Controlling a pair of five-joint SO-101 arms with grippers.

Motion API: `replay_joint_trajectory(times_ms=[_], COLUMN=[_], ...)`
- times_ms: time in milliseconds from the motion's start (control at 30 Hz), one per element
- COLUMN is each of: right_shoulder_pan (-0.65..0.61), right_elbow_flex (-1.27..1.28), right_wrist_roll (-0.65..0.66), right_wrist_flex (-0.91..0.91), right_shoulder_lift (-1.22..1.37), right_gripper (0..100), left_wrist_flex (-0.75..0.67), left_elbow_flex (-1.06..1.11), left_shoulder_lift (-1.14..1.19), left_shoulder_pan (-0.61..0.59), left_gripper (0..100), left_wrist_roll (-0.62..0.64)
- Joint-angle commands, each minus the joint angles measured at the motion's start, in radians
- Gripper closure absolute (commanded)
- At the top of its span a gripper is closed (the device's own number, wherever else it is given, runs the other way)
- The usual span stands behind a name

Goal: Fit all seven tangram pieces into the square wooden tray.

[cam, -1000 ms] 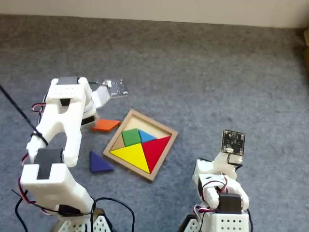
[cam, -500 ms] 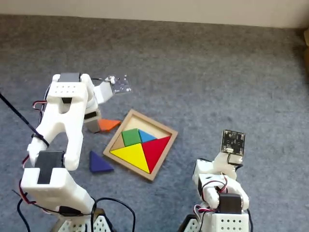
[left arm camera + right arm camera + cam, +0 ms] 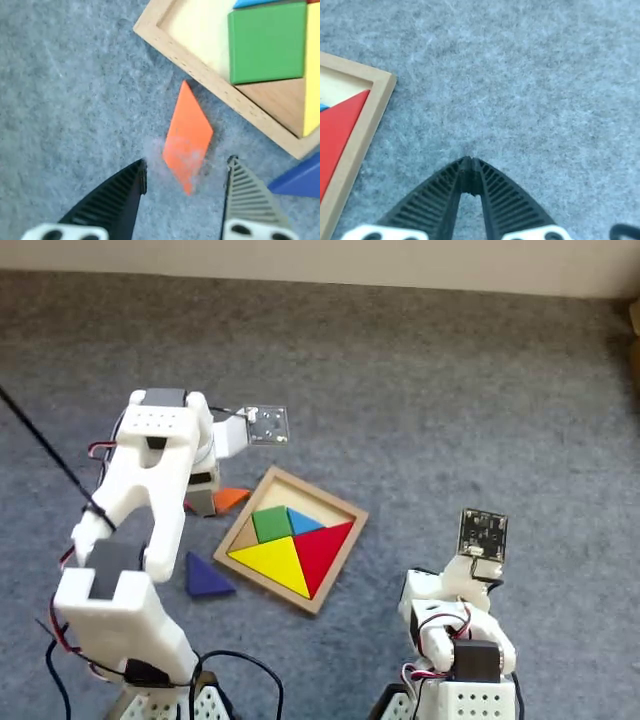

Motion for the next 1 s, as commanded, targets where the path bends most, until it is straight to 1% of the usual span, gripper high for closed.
replay_joint_trajectory(times_ms=[0, 133, 233, 333, 400, 500, 700, 767, 900, 967], right_shoulder_pan=[0.012, 0.012, 0.012, 0.012, 0.012, 0.012, 0.012, 0.012, 0.012, 0.012], right_elbow_flex=[0.116, 0.116, 0.116, 0.116, 0.116, 0.116, 0.116, 0.116, 0.116, 0.116], right_wrist_roll=[0.008, 0.008, 0.008, 0.008, 0.008, 0.008, 0.008, 0.008, 0.008, 0.008], right_wrist_flex=[-0.016, -0.016, -0.016, -0.016, -0.016, -0.016, -0.016, -0.016, -0.016, -0.016], right_shoulder_lift=[-0.012, -0.012, -0.012, -0.012, -0.012, -0.012, -0.012, -0.012, -0.012, -0.012], right_gripper=[99.4, 99.4, 99.4, 99.4, 99.4, 99.4, 99.4, 99.4, 99.4, 99.4], left_wrist_flex=[-0.005, 0.048, 0.044, 0.051, 0.051, 0.055, 0.157, 0.212, 0.322, 0.373], left_elbow_flex=[-0.159, -0.251, -0.292, -0.334, -0.351, -0.351, -0.395, -0.443, -0.568, -0.615], left_shoulder_lift=[0.104, 0.220, 0.308, 0.369, 0.383, 0.383, 0.383, 0.383, 0.383, 0.383], left_shoulder_pan=[0.015, 0.018, 0.015, 0.002, -0.005, -0.012, -0.028, -0.038, -0.038, -0.025], left_gripper=[75, 75, 75, 75, 79, 87, 99, 99, 99, 99], left_wrist_roll=[-0.077, -0.077, -0.069, -0.012, 0.015, 0.021, 0.023, 0.043, 0.157, 0.193])
